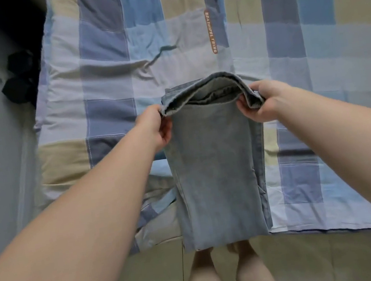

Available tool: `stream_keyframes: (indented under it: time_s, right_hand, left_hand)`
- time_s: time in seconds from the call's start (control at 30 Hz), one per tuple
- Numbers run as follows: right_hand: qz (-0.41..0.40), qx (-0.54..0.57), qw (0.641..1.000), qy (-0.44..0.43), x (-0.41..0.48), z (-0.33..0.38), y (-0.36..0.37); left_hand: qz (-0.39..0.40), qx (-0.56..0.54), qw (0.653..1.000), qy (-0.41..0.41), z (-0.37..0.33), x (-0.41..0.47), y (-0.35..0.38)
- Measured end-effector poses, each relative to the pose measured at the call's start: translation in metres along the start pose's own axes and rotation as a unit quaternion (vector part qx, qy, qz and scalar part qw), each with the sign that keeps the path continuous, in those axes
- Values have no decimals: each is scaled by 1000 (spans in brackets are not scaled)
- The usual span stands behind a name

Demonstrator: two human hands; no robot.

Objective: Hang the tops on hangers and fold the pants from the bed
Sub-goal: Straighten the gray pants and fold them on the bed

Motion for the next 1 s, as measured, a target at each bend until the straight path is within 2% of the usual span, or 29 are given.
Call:
stream_keyframes:
  time_s: [0.1,0.2,0.37,0.5,0.63,0.73,0.83,0.93,1.0]
  right_hand:
    - [26,33,999,-22,44,-3,10]
    - [65,37,996,-37,76,-16,0]
    - [145,76,986,-7,94,-51,-33]
    - [145,105,984,18,87,-84,-56]
    - [102,81,991,43,68,-121,-86]
    - [72,30,994,73,53,-152,-114]
    - [44,-72,990,116,43,-183,-145]
    - [7,-199,967,159,37,-211,-171]
    - [-15,-258,953,156,36,-227,-184]
  left_hand:
    - [7,-33,999,30,0,41,-3]
    - [72,-53,996,28,15,65,-9]
    - [114,-72,991,4,58,70,-21]
    - [104,-62,993,-14,103,51,-28]
    - [51,9,998,-44,157,25,-41]
    - [12,59,995,-86,200,11,-53]
    - [-46,115,986,-110,241,4,-64]
    - [-90,173,977,-85,282,4,-77]
    - [-127,231,963,-59,306,6,-87]
Point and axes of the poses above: each hand's wrist, its own x-axis towards the middle knuckle, its own y-axis out of the palm, z = x × y, the point moved 1 cm from there along x, towards the middle knuckle, and after that the axes turned 13 degrees about z, right-handed, at the moved point
